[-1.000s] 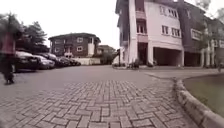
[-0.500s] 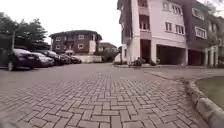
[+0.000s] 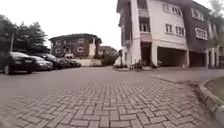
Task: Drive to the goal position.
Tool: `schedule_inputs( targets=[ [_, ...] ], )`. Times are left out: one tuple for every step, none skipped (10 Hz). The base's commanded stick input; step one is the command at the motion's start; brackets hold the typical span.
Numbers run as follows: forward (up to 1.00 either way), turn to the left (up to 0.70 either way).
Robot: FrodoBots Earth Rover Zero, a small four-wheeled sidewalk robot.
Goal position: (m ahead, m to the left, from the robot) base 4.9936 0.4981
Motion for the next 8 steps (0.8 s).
schedule_inputs(
  targets=[
    [0.70, 0.00],
    [0.70, 0.00],
    [0.70, 0.00],
    [0.70, 0.00],
    [0.70, 0.00],
    [0.70, 0.00],
    [0.70, 0.00],
    [0.70, 0.00]
  ],
)
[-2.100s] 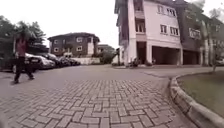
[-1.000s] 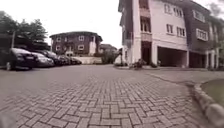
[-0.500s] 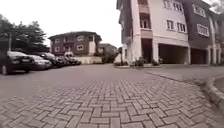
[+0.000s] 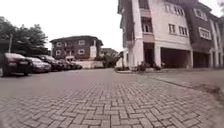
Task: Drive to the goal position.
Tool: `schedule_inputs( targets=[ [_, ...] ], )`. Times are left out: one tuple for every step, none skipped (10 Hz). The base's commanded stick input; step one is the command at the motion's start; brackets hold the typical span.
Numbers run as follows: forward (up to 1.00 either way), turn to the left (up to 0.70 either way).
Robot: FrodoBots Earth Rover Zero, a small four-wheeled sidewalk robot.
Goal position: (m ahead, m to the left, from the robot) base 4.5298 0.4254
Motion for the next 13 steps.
schedule_inputs(
  targets=[
    [0.70, 0.00],
    [0.70, 0.00],
    [0.70, 0.00],
    [0.70, 0.00],
    [0.70, 0.00],
    [0.70, 0.00],
    [0.70, 0.00],
    [0.70, 0.00],
    [0.70, 0.00],
    [0.70, 0.00],
    [0.70, 0.00],
    [0.70, 0.00],
    [0.70, 0.00]
  ],
)
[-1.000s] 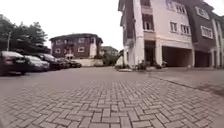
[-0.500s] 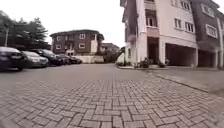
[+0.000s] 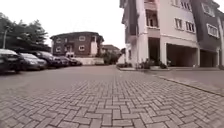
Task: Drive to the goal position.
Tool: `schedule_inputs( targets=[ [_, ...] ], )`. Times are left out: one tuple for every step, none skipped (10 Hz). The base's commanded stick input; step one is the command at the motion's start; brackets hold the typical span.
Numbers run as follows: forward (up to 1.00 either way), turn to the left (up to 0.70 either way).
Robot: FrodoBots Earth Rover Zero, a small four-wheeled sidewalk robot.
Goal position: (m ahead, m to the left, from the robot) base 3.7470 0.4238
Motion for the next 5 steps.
schedule_inputs(
  targets=[
    [0.70, 0.00],
    [0.70, 0.00],
    [0.70, 0.00],
    [0.70, 0.00],
    [0.70, 0.00]
  ],
)
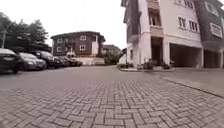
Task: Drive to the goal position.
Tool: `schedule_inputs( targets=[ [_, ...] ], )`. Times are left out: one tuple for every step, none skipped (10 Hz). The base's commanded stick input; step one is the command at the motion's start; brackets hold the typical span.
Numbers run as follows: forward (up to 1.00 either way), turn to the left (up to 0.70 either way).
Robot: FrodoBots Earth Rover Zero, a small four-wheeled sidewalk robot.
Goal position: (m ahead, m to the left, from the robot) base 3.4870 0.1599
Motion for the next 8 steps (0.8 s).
schedule_inputs(
  targets=[
    [0.70, 0.00],
    [0.70, 0.35],
    [0.70, 0.35],
    [0.70, 0.24],
    [0.70, 0.01],
    [0.70, 0.00],
    [0.70, 0.00],
    [0.70, 0.00]
  ],
)
